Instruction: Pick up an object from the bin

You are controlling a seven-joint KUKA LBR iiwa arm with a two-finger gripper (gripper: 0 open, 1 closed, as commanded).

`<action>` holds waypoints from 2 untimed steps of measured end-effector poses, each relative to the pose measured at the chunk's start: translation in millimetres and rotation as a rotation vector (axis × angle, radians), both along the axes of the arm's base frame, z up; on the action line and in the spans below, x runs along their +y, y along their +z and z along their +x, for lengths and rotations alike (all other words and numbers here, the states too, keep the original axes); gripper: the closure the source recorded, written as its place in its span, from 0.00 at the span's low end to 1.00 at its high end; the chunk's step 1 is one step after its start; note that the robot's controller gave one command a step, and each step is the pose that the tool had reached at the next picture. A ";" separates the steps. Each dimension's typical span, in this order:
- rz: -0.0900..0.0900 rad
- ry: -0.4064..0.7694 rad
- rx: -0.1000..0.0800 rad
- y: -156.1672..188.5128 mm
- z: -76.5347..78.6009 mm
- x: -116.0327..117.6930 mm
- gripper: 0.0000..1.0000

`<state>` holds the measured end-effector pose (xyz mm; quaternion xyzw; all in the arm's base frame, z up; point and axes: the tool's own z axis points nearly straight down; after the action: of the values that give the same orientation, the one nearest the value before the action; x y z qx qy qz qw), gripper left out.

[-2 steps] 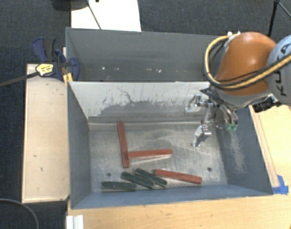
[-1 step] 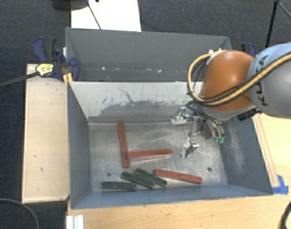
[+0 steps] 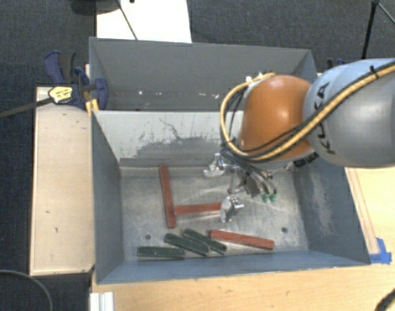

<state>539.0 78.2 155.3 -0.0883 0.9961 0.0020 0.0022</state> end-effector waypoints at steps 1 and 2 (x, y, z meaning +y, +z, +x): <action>-0.004 0.074 0.000 -41.9 10.6 -2.0 0.00; -0.003 0.010 0.003 -81.4 18.2 1.2 0.00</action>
Offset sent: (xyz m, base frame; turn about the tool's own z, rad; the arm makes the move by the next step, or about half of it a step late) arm 0.0182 0.0016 -0.0853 -0.0093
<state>557.2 79.5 73.9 -0.0931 0.9957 0.0005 0.0007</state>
